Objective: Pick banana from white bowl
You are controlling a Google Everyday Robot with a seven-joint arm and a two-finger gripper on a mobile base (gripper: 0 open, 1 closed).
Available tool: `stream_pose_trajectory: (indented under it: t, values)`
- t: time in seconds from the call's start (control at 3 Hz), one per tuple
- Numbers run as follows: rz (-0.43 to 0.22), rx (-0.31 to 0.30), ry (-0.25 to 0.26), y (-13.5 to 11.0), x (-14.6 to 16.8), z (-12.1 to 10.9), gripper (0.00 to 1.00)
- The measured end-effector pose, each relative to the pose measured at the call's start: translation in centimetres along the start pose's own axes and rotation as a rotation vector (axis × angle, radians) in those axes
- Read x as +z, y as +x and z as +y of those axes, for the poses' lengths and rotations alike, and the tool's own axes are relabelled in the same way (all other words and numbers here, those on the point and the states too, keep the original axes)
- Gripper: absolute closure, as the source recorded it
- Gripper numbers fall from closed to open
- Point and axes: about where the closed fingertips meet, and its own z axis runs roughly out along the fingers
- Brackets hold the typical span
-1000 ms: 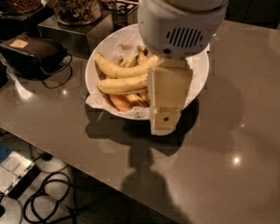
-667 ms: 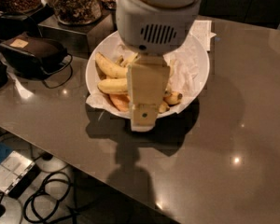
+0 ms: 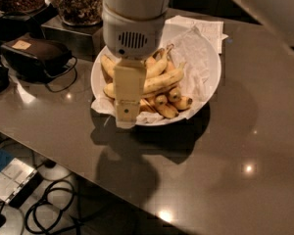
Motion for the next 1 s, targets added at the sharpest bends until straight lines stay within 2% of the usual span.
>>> stream_pose_trajectory:
  t: [0.33, 0.67, 1.0]
  values:
    - [0.012, 0.060, -0.060, 0.5, 3.0, -2.2, 0.12]
    - [0.023, 0.109, -0.107, 1.3, 5.5, -3.3, 0.31]
    - [0.025, 0.119, -0.118, 1.4, 5.7, -3.5, 0.54]
